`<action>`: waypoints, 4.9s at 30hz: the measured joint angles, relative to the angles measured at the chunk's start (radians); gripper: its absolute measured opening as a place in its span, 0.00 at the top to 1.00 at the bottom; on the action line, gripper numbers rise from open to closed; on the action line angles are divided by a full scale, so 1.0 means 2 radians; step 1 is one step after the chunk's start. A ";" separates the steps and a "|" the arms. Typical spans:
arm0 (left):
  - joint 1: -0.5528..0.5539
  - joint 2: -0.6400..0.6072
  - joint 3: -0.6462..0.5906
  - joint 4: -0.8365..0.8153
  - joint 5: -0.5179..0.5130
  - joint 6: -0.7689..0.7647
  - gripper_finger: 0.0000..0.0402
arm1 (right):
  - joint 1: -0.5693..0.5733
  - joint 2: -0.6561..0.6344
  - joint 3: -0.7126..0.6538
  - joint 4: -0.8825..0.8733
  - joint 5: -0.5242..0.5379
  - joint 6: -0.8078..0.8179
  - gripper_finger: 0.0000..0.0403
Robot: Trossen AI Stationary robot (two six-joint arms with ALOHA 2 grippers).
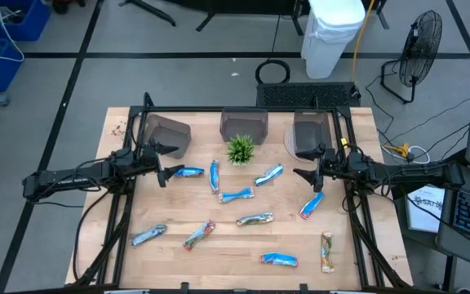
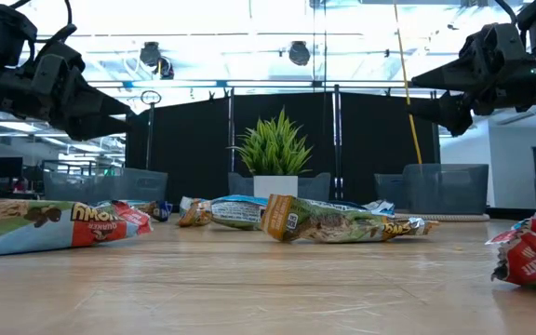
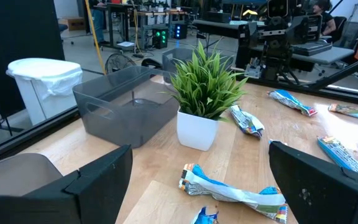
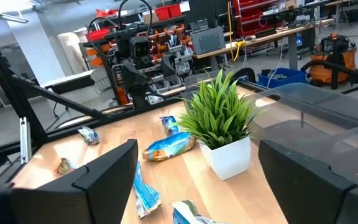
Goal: Pick and place Granola Bars by type
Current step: Put the red granola bar into the right black bin
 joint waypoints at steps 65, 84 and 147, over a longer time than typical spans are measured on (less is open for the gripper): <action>0.000 0.000 0.000 0.000 0.000 0.000 0.07 | 0.134 0.446 0.479 -0.710 -0.074 -0.319 0.21; 0.000 0.000 0.000 0.000 -0.001 0.000 0.07 | 0.253 0.444 0.330 -0.597 -0.030 -0.291 0.21; 0.000 0.000 0.000 0.002 0.000 0.000 0.07 | 0.234 0.495 0.587 -0.860 -0.037 -0.112 0.98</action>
